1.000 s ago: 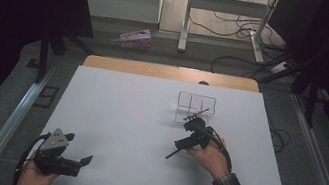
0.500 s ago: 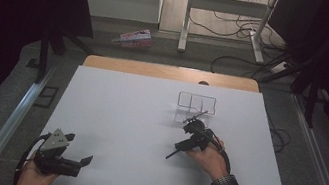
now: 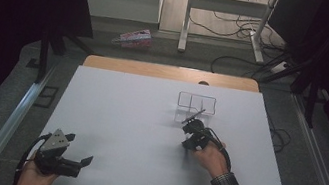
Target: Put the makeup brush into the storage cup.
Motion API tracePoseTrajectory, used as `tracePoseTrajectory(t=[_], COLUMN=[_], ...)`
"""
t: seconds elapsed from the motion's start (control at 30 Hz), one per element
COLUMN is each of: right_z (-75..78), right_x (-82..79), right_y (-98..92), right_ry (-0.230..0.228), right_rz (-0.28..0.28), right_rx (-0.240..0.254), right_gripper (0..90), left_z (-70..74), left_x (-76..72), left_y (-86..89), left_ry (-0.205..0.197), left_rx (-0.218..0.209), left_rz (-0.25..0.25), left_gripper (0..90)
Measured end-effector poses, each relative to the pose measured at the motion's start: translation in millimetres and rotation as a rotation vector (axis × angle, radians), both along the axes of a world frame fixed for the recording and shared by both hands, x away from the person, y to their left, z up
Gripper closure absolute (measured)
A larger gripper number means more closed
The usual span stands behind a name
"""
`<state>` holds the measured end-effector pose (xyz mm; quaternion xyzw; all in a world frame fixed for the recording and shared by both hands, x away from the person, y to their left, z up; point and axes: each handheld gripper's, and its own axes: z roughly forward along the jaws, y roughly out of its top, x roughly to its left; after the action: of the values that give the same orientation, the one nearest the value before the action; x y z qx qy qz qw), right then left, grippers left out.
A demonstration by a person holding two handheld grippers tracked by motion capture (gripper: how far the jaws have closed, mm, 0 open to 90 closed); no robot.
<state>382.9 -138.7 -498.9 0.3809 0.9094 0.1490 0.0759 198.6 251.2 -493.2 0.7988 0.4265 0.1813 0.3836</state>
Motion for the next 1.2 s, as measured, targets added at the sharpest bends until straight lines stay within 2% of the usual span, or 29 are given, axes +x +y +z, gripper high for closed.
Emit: tracePoseTrajectory(t=[0.03,0.13,0.23,0.4,0.87,1.2], right_z=[0.0,0.9,1.8,2.6,12.7,24.7], right_x=[0.5,5.1,5.4,6.4,1.6,-5.1], right_y=[-0.8,-1.2,2.9,1.1,-4.9,-13.1], right_ry=[0.017,0.051,0.046,0.055,0.036,-0.008], right_rz=[0.02,0.021,0.054,0.054,0.06,0.069], right_rx=[0.0,0.002,-0.036,-0.025,0.027,0.071], right_gripper=[85.3,85.5,85.5,85.5,85.5,85.5], left_z=[0.0,0.0,0.0,0.3,0.5,0.4], left_x=[0.0,0.0,-0.2,-0.2,-0.2,0.0], left_y=[0.0,0.1,0.3,0.5,0.8,0.7], left_ry=[0.001,-0.001,-0.003,-0.006,-0.007,-0.006], left_rx=[0.001,0.003,-0.001,0.002,0.0,0.0], left_rz=[-0.001,-0.001,0.001,0.001,0.008,0.01], left_gripper=[3.7,3.8,3.9,3.9,4.0,3.9])
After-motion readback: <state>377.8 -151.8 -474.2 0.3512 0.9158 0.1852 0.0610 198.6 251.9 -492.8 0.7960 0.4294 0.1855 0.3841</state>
